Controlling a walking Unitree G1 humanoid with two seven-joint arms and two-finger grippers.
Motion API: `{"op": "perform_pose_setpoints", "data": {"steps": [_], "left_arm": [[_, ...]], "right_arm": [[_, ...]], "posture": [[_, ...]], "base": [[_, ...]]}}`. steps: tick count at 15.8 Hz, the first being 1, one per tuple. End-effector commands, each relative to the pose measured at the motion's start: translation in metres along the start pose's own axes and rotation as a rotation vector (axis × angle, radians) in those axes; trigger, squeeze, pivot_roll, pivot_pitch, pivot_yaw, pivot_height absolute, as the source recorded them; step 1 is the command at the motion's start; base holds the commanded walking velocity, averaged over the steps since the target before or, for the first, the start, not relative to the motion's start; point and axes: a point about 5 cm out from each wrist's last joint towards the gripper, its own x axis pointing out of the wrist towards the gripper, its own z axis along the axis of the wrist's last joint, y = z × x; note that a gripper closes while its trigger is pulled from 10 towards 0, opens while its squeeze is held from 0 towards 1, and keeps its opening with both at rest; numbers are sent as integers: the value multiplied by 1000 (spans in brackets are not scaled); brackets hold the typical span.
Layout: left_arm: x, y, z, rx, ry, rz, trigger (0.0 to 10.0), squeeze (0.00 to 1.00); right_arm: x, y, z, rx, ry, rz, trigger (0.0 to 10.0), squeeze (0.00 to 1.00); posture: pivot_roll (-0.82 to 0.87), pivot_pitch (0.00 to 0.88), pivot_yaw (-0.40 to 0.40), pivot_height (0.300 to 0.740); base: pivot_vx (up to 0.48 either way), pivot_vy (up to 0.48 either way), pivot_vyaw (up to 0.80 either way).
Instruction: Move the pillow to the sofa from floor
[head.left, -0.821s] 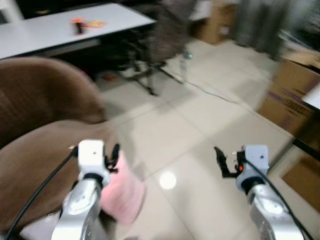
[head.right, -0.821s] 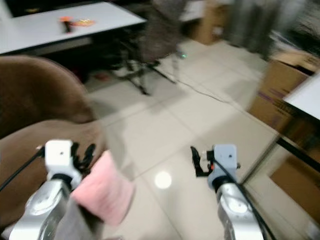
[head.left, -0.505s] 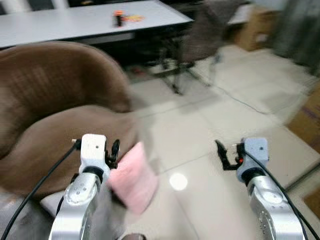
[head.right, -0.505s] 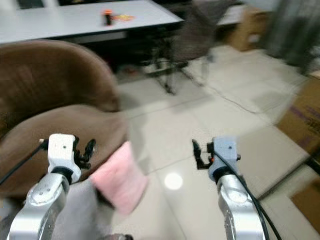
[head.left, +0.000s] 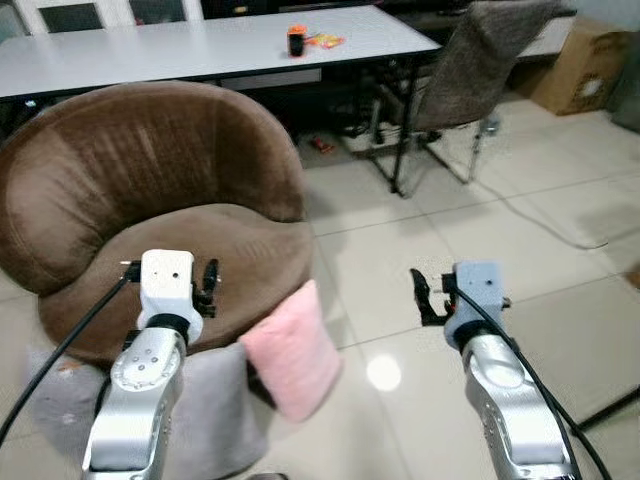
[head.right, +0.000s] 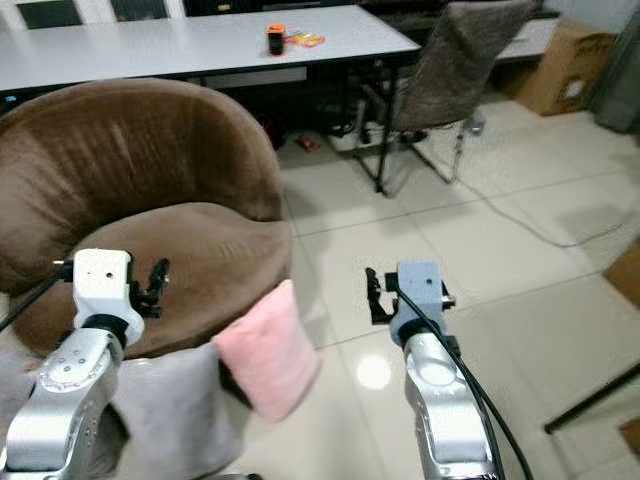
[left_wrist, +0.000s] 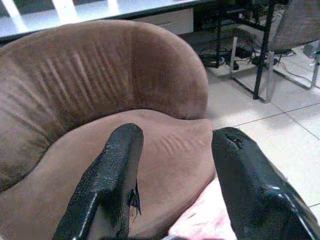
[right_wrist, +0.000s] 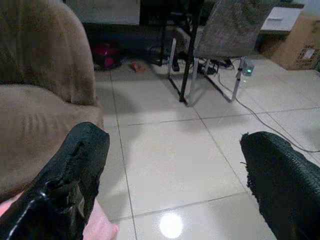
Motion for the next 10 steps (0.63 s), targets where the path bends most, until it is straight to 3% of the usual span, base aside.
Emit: {"op": "perform_pose_setpoints", "data": {"steps": [1, 2, 4, 6, 10], "left_arm": [[1, -2, 2, 2, -7, 1, 10000, 0], [2, -1, 1, 2, -5, 9, 10000, 0], [0, -1, 1, 19, -14, 5, 10000, 0], [-3, 2, 2, 1, -24, 10, 10000, 0], [-5, 2, 2, 2, -39, 1, 10000, 0]], "right_arm": [[2, -3, 3, 10, -23, 8, 10000, 502], [5, -7, 1, 32, -9, -6, 10000, 0], [6, -3, -1, 57, 9, 67, 10000, 0], [6, 11, 0, 52, 11, 156, 10000, 0], [5, 16, 0, 66, -5, 164, 10000, 0]], "posture": [[-96, 0, 6, 740], [-88, 0, 2, 740], [-65, 0, -11, 740], [-65, 0, -9, 740], [-62, 0, -14, 740]], "base": [[0, -480, 0], [0, -480, 0], [0, -463, 0], [0, 0, 0], [0, 0, 800]]}}
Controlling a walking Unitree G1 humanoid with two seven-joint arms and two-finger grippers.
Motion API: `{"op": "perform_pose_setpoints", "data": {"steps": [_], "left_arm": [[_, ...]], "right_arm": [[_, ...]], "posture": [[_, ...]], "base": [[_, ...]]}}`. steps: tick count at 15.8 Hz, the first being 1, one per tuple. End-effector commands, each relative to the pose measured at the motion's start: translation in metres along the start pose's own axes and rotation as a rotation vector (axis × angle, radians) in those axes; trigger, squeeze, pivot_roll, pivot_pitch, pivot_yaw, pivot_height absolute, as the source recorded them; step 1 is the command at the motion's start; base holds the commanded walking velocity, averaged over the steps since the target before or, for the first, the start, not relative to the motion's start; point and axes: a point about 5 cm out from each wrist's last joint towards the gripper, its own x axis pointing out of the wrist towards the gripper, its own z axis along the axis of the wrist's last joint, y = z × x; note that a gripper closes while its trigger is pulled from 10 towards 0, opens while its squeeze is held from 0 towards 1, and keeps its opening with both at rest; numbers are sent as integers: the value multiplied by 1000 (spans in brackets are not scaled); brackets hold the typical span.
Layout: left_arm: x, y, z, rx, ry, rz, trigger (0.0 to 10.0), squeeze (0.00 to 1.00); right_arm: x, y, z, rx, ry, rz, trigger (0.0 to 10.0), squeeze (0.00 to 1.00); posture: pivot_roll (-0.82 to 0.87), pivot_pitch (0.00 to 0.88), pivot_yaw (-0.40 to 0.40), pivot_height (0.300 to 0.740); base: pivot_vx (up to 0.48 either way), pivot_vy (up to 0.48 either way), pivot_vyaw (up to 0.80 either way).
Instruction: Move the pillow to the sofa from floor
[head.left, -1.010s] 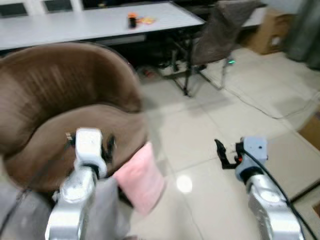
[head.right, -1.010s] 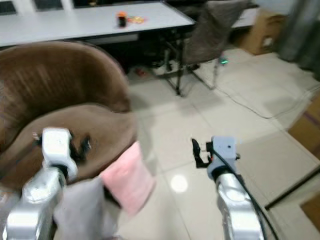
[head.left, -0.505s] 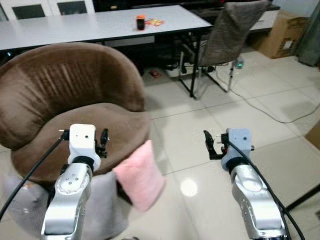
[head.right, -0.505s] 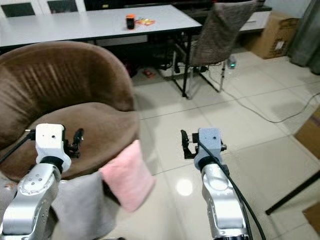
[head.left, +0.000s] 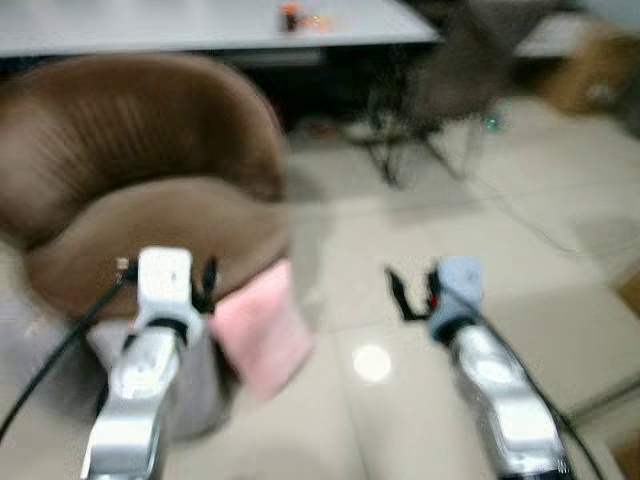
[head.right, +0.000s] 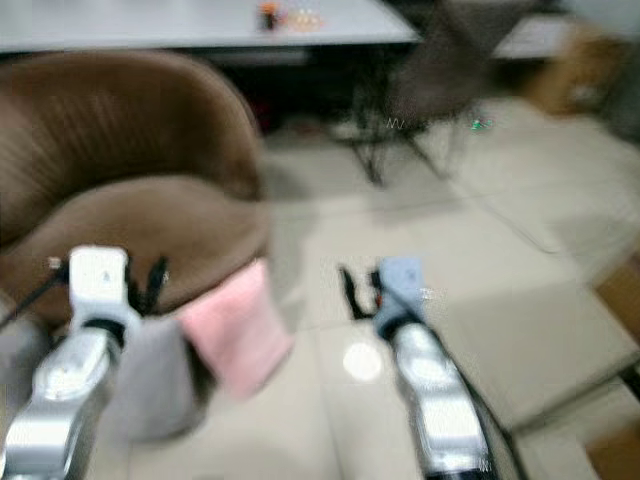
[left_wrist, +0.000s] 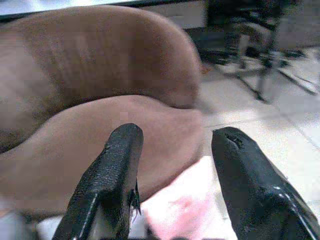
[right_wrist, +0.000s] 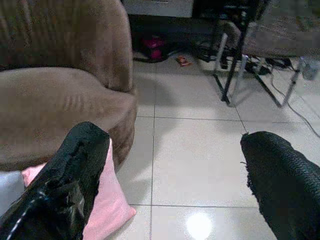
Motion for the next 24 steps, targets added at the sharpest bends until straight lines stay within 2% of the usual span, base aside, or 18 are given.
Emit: {"op": "perform_pose_setpoints", "data": {"steps": [1, 3, 6, 7, 8, 9, 11, 13, 16, 19, 21, 23, 24], "left_arm": [[-1, 4, 3, 6, -12, 9, 10000, 0], [1, 3, 4, -1, -19, -6, 10000, 0], [4, 2, 6, -5, -27, -24, 10000, 0], [5, 0, 5, 2, -21, -39, 10000, 0], [5, -1, 5, 2, -19, -48, 10000, 0], [4, -1, 4, 1, -18, -51, 10000, 0], [4, -1, 3, -4, -13, -52, 10000, 0], [4, 1, 2, -8, -11, -46, 10000, 0], [4, 1, 2, -7, -10, -45, 10000, 0], [3, 1, 2, -13, -13, -41, 10000, 0], [4, 0, 3, -16, -16, -40, 10000, 0], [4, 0, 2, -17, -17, -41, 10000, 0], [5, -1, 2, -17, -18, -44, 10000, 0]], "right_arm": [[3, 2, 6, -32, -29, -2, 10000, 0], [4, -2, 10, -95, -55, -37, 10000, 0], [4, -4, 8, 21, -38, -36, 10000, 0], [4, -8, 5, 24, -26, -70, 10000, 0], [5, -10, 0, 85, 8, -95, 10000, 0], [5, -11, -1, 106, 8, -103, 10000, 0], [4, -12, 1, 57, -9, -120, 10000, 0], [5, -16, -2, 50, 23, -145, 10000, 0], [5, -19, -3, 90, 30, -164, 10000, 0], [6, -20, 0, 18, 9, -170, 10000, 0], [9, -21, -4, 68, 52, -162, 10000, 0], [9, -23, -2, 57, 42, -164, 10000, 0], [8, -23, -1, 84, 28, -155, 10000, 0]], "posture": [[-63, 0, -9, 740], [-70, 0, -1, 740], [-71, 0, 1, 740], [-71, 0, 3, 740], [-73, 0, 4, 740], [-73, 0, 4, 740], [-74, 0, 3, 740], [-75, 0, 2, 740], [-70, 0, -1, 740], [-71, 0, -6, 740], [-74, 0, -7, 740], [-75, 0, -8, 740], [-73, 0, -9, 740]], "base": [[0, 0, 800], [255, 0, 313], [291, 0, 0], [371, 0, 0], [368, 0, 0], [368, 0, 0], [369, 0, 0], [371, 0, 0], [370, 0, 0], [374, 0, 0], [382, 0, 0], [381, 0, 0], [379, 0, 0]]}}
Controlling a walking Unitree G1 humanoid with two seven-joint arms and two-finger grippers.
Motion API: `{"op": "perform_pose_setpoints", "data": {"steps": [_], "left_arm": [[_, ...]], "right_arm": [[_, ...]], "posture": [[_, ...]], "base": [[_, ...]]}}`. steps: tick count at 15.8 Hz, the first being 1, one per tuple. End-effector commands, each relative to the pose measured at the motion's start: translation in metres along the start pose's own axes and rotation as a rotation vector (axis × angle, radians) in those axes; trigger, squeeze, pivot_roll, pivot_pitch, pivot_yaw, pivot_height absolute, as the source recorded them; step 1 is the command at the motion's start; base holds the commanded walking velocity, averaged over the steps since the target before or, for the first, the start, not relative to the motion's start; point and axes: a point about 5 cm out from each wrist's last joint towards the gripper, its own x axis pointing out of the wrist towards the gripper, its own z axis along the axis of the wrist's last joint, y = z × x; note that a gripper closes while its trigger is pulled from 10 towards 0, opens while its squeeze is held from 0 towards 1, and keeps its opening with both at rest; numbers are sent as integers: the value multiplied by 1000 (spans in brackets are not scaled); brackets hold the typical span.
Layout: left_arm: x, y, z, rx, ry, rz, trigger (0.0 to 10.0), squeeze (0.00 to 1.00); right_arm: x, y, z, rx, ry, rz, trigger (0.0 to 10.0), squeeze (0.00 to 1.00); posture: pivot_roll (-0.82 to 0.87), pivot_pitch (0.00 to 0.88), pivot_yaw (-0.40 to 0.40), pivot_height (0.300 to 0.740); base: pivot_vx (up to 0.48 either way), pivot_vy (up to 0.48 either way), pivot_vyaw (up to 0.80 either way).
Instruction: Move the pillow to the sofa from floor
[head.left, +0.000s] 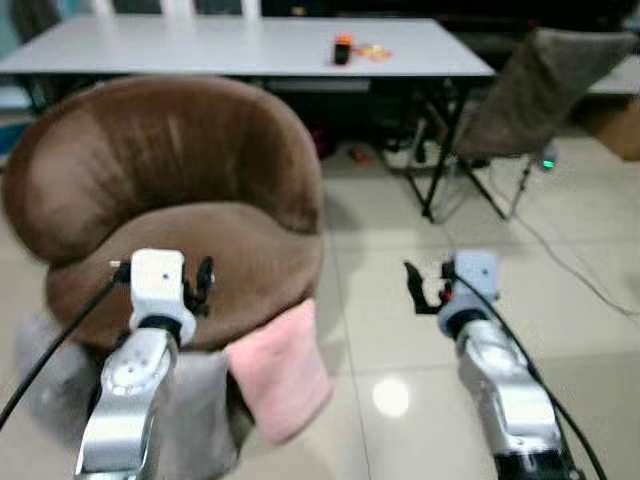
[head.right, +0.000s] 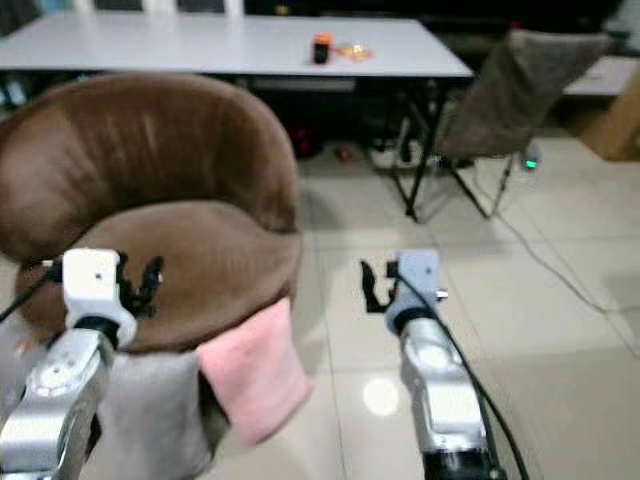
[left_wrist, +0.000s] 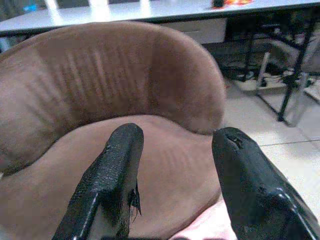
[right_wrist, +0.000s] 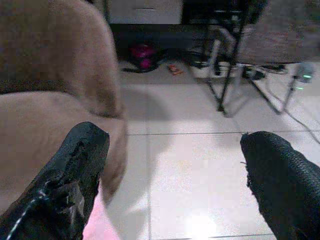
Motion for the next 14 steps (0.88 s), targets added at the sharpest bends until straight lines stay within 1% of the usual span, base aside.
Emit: {"op": "perform_pose_setpoints", "data": {"steps": [1, 2, 6, 8, 9, 11, 12, 14], "left_arm": [[1, -7, 3, -6, -16, -28, 10000, 0], [1, -7, 3, -5, -17, -28, 10000, 0], [1, -5, 3, -5, -20, -19, 10000, 0], [1, -5, 3, -4, -21, -18, 10000, 0], [1, -6, 3, 0, -23, -17, 10000, 0], [1, -5, 3, 7, -21, -17, 10000, 0], [2, -5, 2, 26, -16, -17, 10000, 0], [2, -6, 2, 65, -34, -31, 10000, 0]], "right_arm": [[-1, -5, 4, -11, -24, 2, 10000, 0], [-1, -2, 5, -58, -31, 34, 10000, 0], [1, 3, 6, -31, -31, 62, 10000, 0], [2, 2, 6, -31, -32, 57, 10000, 0], [3, -2, 6, -50, -31, 35, 10000, 0], [4, -3, 6, -42, -31, 32, 10000, 0], [4, -4, 6, -1, -38, 24, 10000, 0], [4, -4, 8, -20, -48, 30, 10000, 0]], "posture": [[-72, 0, -11, 740], [-70, 0, -13, 740], [-65, 0, -22, 740], [-64, 0, -24, 740], [-62, 0, -25, 740], [-63, 0, -24, 740], [-62, 0, -22, 740], [-64, 0, -19, 740]], "base": [[379, 0, 0], [379, 0, 0], [369, 0, 736], [360, 0, 800], [349, 0, 800], [332, 0, 659], [270, 0, 0], [0, 0, 0]]}}
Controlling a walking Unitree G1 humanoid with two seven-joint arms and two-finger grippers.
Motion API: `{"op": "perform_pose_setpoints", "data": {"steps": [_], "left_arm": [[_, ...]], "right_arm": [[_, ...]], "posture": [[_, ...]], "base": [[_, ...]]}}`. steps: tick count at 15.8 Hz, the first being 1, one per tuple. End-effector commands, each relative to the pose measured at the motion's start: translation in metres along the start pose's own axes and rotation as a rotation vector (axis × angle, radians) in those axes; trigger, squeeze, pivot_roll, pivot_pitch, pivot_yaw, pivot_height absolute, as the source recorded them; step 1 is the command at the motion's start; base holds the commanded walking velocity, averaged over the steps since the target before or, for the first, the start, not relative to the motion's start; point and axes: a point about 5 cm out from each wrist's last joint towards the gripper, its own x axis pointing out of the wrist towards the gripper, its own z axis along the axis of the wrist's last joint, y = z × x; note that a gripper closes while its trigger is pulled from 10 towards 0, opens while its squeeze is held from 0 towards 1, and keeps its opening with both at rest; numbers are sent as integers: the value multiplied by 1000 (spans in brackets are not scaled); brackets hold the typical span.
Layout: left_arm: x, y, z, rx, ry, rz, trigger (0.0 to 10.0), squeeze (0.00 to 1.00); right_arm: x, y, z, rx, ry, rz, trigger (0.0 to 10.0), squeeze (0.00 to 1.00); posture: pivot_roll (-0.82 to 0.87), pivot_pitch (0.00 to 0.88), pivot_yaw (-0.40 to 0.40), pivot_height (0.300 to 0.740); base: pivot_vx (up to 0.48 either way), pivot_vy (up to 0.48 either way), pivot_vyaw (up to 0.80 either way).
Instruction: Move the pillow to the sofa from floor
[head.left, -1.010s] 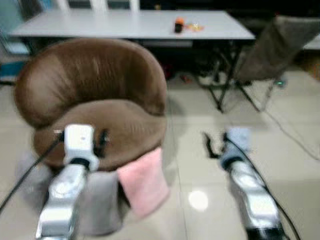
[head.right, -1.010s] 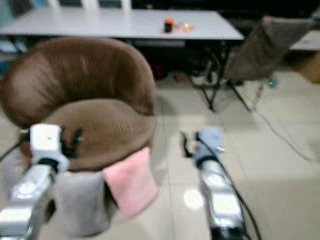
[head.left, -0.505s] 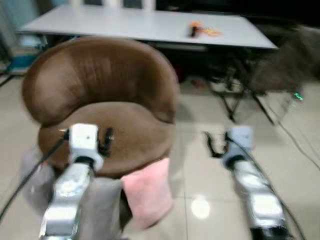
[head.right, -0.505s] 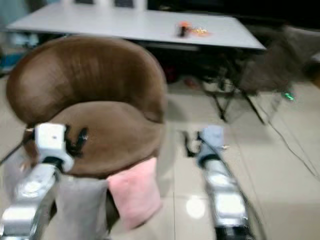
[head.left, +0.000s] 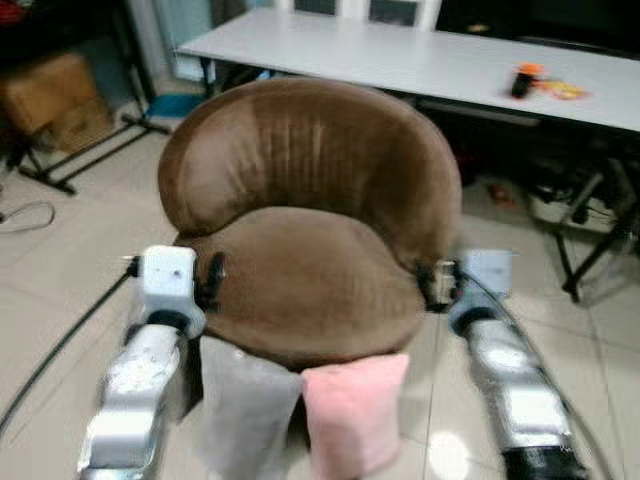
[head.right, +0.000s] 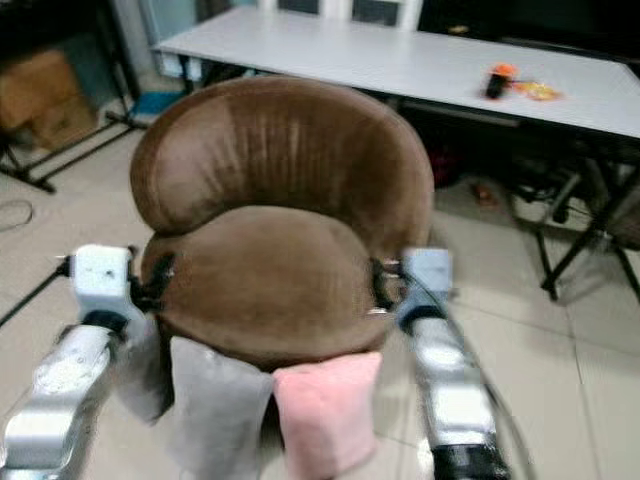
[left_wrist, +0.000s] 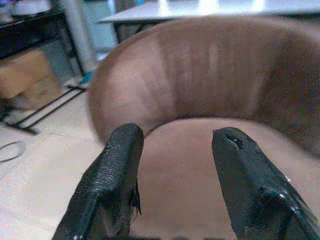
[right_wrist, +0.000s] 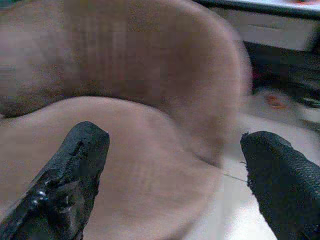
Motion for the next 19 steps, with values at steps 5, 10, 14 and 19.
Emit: {"op": "perform_pose_setpoints", "data": {"steps": [5, 10, 14, 19], "left_arm": [[0, -12, 5, 41, -65, -66, 10000, 0], [2, -10, 1, 49, -62, -57, 10000, 0], [2, -9, 0, 47, -56, -47, 10000, 0], [3, -9, 0, 51, -59, -45, 10000, 0]], "right_arm": [[-4, -13, 1, 16, -29, -27, 10000, 0], [-2, -13, 1, -1, -36, -32, 10000, 0], [-2, -12, 0, -12, -32, -35, 10000, 0], [-1, -12, -2, -22, -27, -40, 10000, 0]], "posture": [[-66, 0, -16, 730], [-62, 0, -18, 690], [-61, 0, -18, 650], [-60, 0, -17, 600]], "base": [[0, 0, 0], [0, 0, 0], [0, 0, 0], [0, 0, 0]]}}
